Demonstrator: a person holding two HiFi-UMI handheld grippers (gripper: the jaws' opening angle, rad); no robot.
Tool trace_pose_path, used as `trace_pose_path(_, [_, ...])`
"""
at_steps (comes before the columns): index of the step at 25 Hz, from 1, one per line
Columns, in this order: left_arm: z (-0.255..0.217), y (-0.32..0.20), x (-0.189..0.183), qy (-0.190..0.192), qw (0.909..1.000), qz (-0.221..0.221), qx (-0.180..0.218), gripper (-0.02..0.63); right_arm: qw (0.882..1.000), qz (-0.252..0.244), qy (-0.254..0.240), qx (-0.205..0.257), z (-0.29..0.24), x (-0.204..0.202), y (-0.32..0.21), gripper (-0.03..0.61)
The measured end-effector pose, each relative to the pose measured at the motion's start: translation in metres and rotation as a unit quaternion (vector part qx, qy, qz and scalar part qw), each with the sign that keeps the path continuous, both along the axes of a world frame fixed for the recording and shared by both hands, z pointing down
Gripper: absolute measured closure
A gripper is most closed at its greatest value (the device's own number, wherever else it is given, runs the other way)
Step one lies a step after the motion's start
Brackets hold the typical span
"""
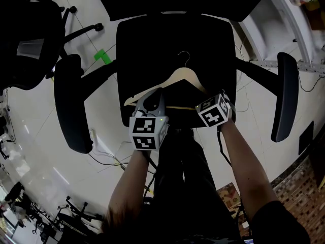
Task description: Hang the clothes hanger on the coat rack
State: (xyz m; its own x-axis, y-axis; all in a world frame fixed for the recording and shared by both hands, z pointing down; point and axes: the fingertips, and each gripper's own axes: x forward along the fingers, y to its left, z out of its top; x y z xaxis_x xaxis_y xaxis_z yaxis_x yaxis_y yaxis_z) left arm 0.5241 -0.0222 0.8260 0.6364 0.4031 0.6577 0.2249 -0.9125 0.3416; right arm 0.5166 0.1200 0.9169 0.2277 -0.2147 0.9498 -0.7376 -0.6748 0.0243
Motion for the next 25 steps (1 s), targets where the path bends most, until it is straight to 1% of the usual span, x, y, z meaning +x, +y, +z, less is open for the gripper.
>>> trace_pose_path(5, [0.001,0.004,-0.003,-0.002,1.0,0.001,0.0,0.608,1.0,-0.002,0.005,-0.004,-0.001,-0.002,-0.002,0.399])
trace_pose_path(6, [0.001,0.005,-0.004,-0.002,1.0,0.002,-0.001,0.607,1.0,-0.004,0.004,-0.006,-0.001,-0.003,-0.003,0.415])
trace_pose_path(8, [0.0,0.007,-0.006,-0.004,1.0,0.003,-0.003,0.607,1.0,-0.012,0.004,-0.01,-0.001,-0.005,-0.006,0.468])
trace_pose_path(11, [-0.003,0.011,-0.007,-0.004,1.0,0.003,-0.006,0.607,0.999,-0.027,0.004,-0.018,-0.001,-0.006,-0.008,0.476])
trace_pose_path(15, [-0.003,0.011,-0.013,-0.008,1.0,0.003,-0.004,0.607,0.999,-0.031,0.012,-0.012,-0.008,-0.007,-0.009,0.48])
trace_pose_path(20, [-0.016,0.007,-0.01,0.007,0.9999,-0.007,-0.009,0.607,0.999,-0.018,0.047,-0.001,-0.025,-0.004,-0.008,0.482])
trace_pose_path(25, [-0.038,0.004,-0.004,0.029,0.9994,-0.012,-0.014,0.607,0.998,0.009,0.067,-0.002,-0.05,0.004,-0.003,0.482])
